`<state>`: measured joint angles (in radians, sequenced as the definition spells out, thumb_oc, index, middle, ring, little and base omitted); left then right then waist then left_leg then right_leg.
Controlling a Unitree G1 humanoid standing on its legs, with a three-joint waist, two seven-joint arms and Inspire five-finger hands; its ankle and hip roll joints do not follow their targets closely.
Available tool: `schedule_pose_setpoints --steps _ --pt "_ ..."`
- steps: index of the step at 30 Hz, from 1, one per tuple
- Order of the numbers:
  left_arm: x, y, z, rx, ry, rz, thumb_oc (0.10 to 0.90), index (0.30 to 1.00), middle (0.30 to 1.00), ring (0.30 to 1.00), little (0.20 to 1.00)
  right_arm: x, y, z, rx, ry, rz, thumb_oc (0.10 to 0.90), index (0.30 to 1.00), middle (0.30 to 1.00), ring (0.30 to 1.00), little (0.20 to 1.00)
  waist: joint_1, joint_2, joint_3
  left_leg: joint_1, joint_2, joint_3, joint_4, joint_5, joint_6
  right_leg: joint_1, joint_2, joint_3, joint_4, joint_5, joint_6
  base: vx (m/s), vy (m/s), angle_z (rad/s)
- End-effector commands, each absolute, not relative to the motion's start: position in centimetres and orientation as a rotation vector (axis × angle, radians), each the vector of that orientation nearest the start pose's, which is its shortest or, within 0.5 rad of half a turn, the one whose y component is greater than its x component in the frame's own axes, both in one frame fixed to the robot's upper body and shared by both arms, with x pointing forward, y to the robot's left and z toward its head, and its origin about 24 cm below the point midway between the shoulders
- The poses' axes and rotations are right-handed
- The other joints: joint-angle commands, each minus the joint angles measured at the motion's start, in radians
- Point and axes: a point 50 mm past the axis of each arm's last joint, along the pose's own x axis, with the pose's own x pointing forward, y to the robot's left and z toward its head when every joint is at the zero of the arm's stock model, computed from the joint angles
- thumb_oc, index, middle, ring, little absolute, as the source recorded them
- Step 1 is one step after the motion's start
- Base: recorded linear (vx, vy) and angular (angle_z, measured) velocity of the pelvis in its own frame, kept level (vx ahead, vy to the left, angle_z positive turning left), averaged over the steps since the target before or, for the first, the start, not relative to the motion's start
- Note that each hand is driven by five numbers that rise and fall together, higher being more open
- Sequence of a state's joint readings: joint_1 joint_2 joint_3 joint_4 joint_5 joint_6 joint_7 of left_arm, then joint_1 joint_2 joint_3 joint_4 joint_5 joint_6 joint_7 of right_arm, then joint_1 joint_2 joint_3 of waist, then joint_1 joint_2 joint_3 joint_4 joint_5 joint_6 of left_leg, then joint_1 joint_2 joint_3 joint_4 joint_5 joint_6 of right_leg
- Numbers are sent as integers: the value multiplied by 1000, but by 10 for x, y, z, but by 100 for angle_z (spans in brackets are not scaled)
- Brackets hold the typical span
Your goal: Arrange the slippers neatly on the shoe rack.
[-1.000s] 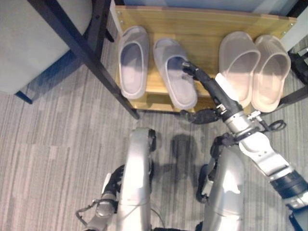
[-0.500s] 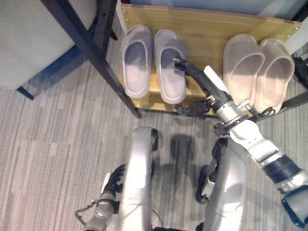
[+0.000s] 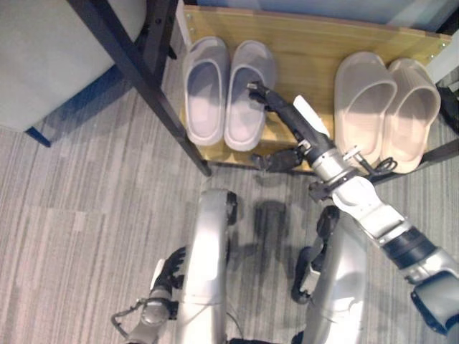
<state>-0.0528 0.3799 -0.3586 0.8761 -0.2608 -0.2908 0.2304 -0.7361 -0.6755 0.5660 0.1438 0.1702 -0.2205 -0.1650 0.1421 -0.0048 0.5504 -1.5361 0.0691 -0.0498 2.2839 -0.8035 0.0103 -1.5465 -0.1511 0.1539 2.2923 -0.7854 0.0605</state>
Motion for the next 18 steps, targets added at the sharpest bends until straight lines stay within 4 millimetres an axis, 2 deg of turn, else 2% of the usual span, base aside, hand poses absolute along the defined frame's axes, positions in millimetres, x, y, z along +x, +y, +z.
schedule_pose_setpoints --steps 1,4,6,14,18 --pt "185 233 -94 357 511 117 800 900 900 900 900 303 -102 289 -422 -1051 366 800 900 900 900 900 58 13 -30 -34 -54 -83 -58 3 31 12 2 108 -33 127 -137 0 0 0" --pt "185 234 -95 350 517 147 800 900 900 900 900 285 -105 292 -427 -1141 349 800 900 900 900 900 46 6 -30 -34 -54 -81 -56 5 30 13 4 113 -29 127 -135 0 0 0" --pt "185 234 -95 346 518 153 800 900 900 900 900 281 -107 291 -430 -1155 340 800 900 900 900 900 42 4 -30 -34 -55 -82 -57 6 29 13 5 114 -29 126 -136 0 0 0" --pt "183 235 -93 334 495 199 800 900 900 900 900 238 -135 283 -371 -1292 229 800 900 900 900 900 6 -13 -30 -34 -58 -78 -55 22 23 8 11 117 -20 121 -138 -21 -29 1" --pt "189 237 -88 337 465 209 800 900 900 900 900 229 -142 280 -406 -1308 198 800 900 900 900 900 -6 -11 -30 -34 -66 -80 -70 42 20 13 13 117 -36 132 -130 -6 -9 0"
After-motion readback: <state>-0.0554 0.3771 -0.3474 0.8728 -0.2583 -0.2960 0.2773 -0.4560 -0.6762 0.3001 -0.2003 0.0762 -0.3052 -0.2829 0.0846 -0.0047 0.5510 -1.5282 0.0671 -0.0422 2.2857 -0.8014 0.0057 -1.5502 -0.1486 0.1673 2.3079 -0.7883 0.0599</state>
